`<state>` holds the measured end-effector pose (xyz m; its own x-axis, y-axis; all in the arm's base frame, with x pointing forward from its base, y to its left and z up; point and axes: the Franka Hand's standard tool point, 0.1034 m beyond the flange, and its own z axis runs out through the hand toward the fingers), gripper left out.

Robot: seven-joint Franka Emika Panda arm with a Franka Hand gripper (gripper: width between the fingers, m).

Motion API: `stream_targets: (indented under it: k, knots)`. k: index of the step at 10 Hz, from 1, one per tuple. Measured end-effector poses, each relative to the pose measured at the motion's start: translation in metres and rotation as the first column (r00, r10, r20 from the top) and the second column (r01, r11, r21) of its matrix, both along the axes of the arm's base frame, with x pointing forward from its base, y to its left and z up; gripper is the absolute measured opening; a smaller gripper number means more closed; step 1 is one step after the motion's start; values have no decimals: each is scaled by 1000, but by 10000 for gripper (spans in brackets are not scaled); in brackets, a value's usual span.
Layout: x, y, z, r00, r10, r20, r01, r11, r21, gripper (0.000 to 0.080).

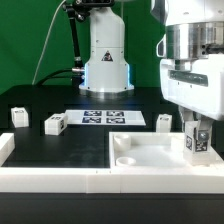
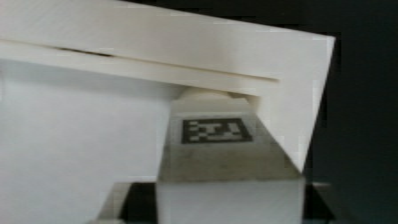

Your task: Assemble one leg

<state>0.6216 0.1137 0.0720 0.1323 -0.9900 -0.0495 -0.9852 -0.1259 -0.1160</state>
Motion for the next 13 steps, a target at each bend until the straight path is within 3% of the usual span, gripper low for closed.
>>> stream_targets:
  k: [2,4,6,7,9,13]
  knots:
    - [-1,1,0,989,-144,-15,145,989,30,294]
    - [-1,2,0,991,-132,-18,133,991,32,294]
    - [-2,2,0,995,-101,-16,101,994,30,530]
    - [-1,2,0,997,78,-4,-78,997,10,612]
    - [0,6,2,958,285,10,-285,958,-11,642]
    - [1,3,2,730,683,12,-681,728,-80,649]
